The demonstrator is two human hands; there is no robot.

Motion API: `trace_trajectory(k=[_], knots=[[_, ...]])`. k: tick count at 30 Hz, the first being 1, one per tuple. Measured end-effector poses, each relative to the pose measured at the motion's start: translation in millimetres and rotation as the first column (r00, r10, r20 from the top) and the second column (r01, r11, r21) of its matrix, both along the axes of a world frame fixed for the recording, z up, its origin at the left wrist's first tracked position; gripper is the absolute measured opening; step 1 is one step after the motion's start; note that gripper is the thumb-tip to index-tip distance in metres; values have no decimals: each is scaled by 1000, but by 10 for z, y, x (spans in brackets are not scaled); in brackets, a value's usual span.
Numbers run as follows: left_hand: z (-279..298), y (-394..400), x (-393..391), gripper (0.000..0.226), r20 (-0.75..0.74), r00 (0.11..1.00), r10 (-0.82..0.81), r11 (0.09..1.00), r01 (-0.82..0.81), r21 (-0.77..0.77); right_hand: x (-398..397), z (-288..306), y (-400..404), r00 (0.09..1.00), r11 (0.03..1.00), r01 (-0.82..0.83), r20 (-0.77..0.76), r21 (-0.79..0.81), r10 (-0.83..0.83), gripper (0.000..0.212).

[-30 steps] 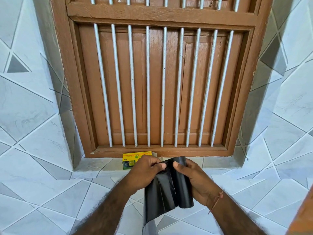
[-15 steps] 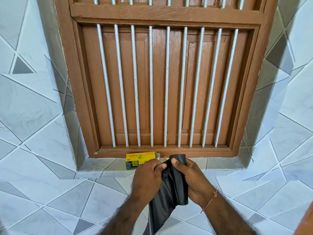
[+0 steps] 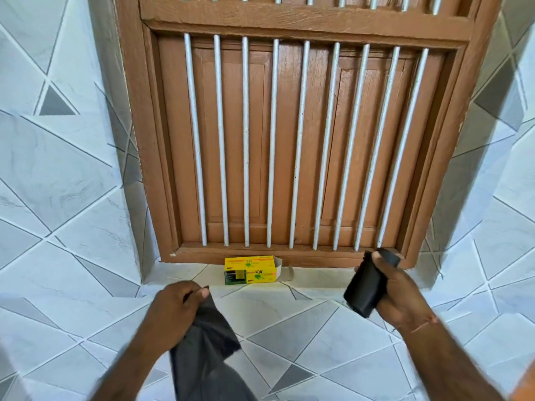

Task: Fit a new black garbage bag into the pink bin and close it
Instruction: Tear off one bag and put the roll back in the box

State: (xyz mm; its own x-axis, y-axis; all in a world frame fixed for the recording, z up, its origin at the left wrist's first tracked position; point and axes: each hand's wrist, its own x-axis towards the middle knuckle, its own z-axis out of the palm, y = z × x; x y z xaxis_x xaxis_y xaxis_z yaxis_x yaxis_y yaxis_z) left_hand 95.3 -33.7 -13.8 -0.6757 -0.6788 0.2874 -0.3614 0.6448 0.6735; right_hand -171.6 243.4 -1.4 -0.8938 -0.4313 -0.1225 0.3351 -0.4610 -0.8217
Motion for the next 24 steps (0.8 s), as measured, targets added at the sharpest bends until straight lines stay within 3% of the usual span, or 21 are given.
trace_trajectory(k=[4, 6, 8, 15, 20, 24], knots=[[-102, 129, -78, 25, 160, 967, -197, 980, 188, 69, 209, -47, -218, 992, 991, -122, 9, -49, 122, 31], [-145, 170, -114, 10, 197, 949, -246, 968, 232, 91, 314, -64, -313, 990, 989, -144, -3, -26, 144, 33], [-166, 165, -130, 16, 211, 941, -264, 963, 246, 109, 381, -94, -402, 992, 992, -123, 3, -11, 123, 34], [-211, 100, -491, 46, 343, 904, -255, 932, 324, -161, 370, -294, -650, 974, 990, 137, 184, -38, -128, 19], [-149, 118, -1074, 54, 490, 862, -129, 828, 365, -425, 267, -382, -729, 974, 986, 160, 168, -40, -151, 24], [-145, 25, -1627, 59, 540, 837, -83, 789, 387, -478, 93, -322, -814, 989, 992, 120, 94, -26, -117, 26]])
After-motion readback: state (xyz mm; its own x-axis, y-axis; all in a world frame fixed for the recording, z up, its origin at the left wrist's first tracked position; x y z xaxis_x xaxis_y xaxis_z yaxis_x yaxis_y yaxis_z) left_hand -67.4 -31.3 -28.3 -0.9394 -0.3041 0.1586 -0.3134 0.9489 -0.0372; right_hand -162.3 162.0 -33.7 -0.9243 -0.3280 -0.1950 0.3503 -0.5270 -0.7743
